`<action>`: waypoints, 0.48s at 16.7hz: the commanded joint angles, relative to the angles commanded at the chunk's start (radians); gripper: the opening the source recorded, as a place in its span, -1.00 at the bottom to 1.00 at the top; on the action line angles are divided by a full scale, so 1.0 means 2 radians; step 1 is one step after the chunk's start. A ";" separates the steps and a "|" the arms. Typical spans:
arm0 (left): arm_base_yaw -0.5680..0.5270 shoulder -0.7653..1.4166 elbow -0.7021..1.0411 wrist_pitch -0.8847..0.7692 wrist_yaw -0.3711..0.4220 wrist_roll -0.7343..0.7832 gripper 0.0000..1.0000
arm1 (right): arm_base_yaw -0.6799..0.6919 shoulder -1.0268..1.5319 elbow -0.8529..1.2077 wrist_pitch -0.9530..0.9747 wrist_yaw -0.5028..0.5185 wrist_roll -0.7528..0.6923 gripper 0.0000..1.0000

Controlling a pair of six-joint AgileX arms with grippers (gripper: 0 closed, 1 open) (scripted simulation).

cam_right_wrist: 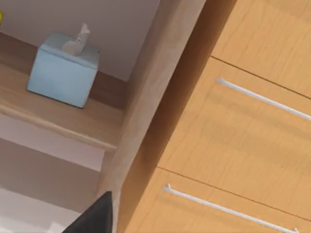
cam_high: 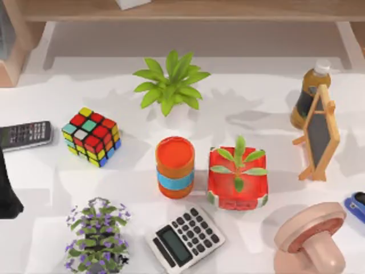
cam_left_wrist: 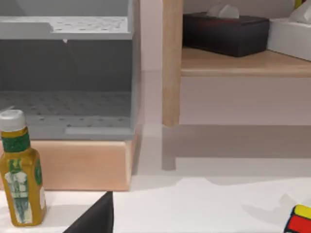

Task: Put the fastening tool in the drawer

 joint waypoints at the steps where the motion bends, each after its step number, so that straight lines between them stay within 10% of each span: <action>1: 0.000 0.000 0.000 0.000 0.000 0.000 1.00 | -0.011 0.054 0.025 0.019 -0.010 -0.032 1.00; 8: 0.000 0.000 0.000 0.000 0.000 0.000 1.00 | -0.092 0.461 0.192 0.197 -0.082 -0.288 1.00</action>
